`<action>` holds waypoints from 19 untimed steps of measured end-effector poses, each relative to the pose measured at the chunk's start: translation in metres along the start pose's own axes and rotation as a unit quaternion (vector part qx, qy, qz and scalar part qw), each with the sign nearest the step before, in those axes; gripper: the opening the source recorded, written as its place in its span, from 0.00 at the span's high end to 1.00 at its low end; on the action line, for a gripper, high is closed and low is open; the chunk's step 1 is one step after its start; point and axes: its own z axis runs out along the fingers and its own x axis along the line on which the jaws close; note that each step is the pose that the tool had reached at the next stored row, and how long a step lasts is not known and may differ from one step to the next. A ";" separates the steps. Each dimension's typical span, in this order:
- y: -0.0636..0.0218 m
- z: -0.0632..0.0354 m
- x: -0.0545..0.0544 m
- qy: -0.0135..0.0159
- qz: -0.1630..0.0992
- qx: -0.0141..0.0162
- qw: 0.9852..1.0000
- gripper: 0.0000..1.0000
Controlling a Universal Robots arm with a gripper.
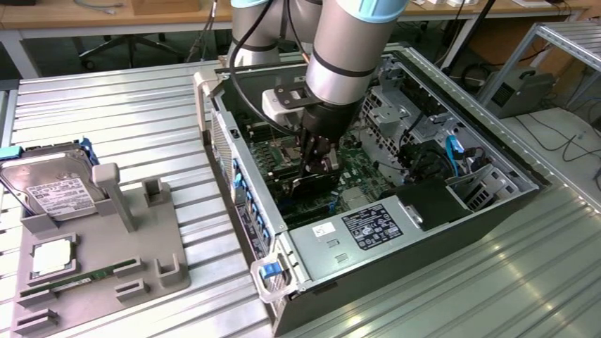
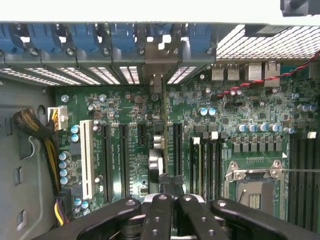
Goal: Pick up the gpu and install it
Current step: 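Press down on the gpu until it lock into place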
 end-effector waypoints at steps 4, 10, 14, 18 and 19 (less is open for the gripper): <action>0.0000 0.0005 0.000 0.000 0.000 0.000 1.000 0.89; 0.0001 0.0008 0.000 0.000 0.000 0.000 1.000 0.89; 0.0001 0.0010 0.000 0.000 0.000 0.000 1.000 0.89; 0.0001 0.0007 0.000 0.000 0.000 0.000 1.000 0.89; 0.0001 0.0001 0.000 0.000 0.000 0.000 1.000 0.89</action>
